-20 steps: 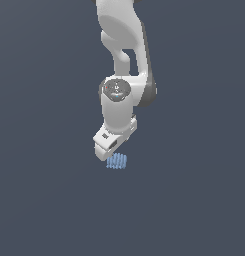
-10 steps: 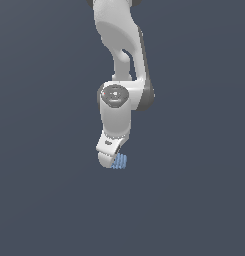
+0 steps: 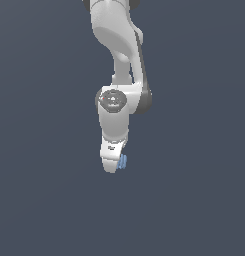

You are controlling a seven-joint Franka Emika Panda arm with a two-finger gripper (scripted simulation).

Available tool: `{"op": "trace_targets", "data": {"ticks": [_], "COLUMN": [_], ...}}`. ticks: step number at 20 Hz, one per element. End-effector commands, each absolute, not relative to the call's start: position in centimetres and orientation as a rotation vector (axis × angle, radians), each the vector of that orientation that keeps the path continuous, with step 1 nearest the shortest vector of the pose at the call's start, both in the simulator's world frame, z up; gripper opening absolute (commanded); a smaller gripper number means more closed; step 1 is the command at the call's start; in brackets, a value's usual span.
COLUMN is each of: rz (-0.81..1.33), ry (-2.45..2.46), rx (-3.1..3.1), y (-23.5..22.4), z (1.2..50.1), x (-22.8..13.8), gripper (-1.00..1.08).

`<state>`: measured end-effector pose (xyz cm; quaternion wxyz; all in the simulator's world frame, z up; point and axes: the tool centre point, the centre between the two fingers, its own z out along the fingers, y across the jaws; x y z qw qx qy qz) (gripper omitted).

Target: Pick up the object and move it to a goal position.

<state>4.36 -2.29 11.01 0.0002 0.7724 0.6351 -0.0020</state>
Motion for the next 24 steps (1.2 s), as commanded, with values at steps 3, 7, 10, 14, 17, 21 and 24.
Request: {"op": "trace_targets", "data": {"ticks": [3, 7, 10, 14, 17, 21, 24], "rz": [-0.003, -0.001, 0.0, 0.0, 0.0, 0.0, 0.0], "ry": [2.082, 2.127, 2.144, 2.142, 2.142, 2.145, 2.147], "rx": [2.352, 2.312, 2.297, 2.299, 2.298, 2.296, 2.294], "y": [-2.4, -2.5, -2.5, -2.5, -2.5, -2.5, -2.5], "z": [10.7, 10.6, 10.5, 10.5, 9.8, 7.8, 6.3], "x": [4.6, 4.7, 4.8, 4.8, 4.8, 4.7, 4.6], "gripper": [1.0, 1.0, 1.0, 1.0, 1.0, 1.0, 1.0]}}
